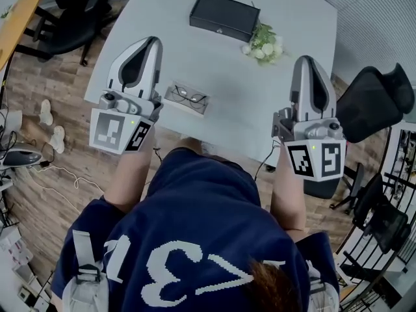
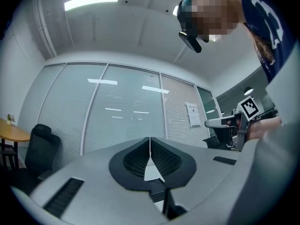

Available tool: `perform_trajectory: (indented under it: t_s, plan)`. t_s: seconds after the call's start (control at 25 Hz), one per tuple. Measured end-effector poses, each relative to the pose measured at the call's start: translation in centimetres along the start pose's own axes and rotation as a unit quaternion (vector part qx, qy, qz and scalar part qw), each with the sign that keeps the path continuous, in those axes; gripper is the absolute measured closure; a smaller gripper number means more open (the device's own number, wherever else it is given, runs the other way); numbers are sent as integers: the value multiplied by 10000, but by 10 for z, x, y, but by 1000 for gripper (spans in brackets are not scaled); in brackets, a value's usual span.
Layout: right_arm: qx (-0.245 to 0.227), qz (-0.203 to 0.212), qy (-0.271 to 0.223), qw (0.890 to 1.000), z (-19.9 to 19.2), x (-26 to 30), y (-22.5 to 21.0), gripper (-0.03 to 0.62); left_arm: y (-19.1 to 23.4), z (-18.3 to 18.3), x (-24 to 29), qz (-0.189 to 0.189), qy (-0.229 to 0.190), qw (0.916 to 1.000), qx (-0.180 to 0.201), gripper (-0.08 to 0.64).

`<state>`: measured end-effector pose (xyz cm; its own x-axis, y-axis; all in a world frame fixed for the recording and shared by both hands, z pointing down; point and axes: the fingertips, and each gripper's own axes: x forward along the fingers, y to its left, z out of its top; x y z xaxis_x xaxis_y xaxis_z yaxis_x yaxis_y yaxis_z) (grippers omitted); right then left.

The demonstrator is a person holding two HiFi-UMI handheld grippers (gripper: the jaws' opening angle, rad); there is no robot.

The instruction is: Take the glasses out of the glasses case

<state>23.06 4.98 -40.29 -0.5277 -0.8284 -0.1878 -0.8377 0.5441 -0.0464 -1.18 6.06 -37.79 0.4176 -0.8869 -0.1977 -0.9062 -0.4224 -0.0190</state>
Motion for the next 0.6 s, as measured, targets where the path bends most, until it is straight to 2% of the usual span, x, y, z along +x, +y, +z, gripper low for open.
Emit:
perform_trajectory:
  t_s: [0.12, 0.2, 0.24, 0.32, 0.44, 0.6]
  plan:
    - [-172, 508, 470, 9975, -27, 17, 24, 565, 8, -15, 3, -4, 170, 9999, 10, 540]
    - [-240, 1140, 1072, 9874, -59, 30, 52, 565, 16, -26, 2, 34, 316, 9995, -27, 540]
    - [-325, 1488, 1464, 9774, -79, 36, 68, 565, 20, -32, 1, 59, 384, 9992, -52, 540]
    - [-724, 2035, 2272, 9496, -123, 44, 98, 565, 29, -42, -1, 102, 501, 9986, -103, 540]
    - [-1296, 2537, 3147, 9054, -187, 48, 136, 565, 43, -58, -6, 192, 645, 9976, -188, 540]
    - [-1122, 3139, 3871, 8597, -271, 36, 180, 565, 61, -80, -21, 435, 874, 9947, -328, 540]
